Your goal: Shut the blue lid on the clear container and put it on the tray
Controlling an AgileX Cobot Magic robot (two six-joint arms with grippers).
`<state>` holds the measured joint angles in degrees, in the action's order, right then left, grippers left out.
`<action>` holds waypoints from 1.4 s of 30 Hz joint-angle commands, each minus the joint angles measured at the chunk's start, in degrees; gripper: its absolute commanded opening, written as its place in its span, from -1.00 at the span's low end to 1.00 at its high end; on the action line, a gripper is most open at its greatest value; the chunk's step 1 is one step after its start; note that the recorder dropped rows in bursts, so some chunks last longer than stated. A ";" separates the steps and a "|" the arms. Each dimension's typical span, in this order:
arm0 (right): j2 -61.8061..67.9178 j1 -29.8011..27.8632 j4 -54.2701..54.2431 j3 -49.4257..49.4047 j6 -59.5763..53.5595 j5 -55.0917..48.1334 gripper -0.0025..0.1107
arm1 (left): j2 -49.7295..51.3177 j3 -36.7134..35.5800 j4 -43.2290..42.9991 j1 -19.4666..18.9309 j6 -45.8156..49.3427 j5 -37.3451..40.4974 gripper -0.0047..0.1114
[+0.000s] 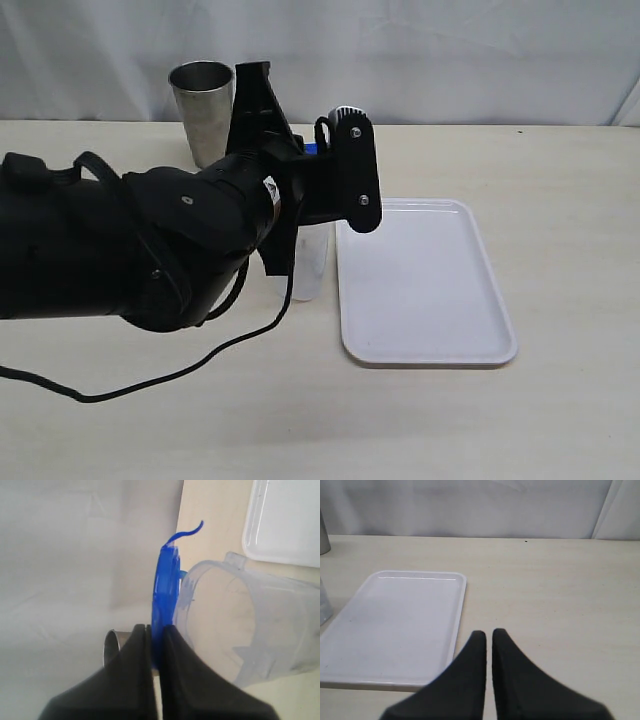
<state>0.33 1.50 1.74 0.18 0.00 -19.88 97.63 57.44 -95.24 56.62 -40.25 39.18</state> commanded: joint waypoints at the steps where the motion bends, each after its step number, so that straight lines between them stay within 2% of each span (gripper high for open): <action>1: -0.33 -0.02 -0.09 -0.18 0.00 0.19 -0.88 | -0.36 -0.11 1.40 -0.29 0.10 -0.83 -0.92; 23: -0.33 -0.02 -0.09 -0.18 0.00 0.19 -0.88 | -0.36 -0.11 9.43 0.05 6.32 -2.90 -0.92; 27: -0.33 -0.02 -0.09 -0.18 0.00 0.19 -0.88 | -0.36 -0.11 13.80 0.05 11.00 -3.24 -0.92; 42: -0.33 -0.02 -0.09 -0.18 0.00 0.19 -0.88 | -0.69 -0.11 13.58 0.05 11.00 -2.89 -0.92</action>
<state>0.33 1.50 1.74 0.18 0.00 -19.88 97.51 57.44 -82.10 56.62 -29.08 36.35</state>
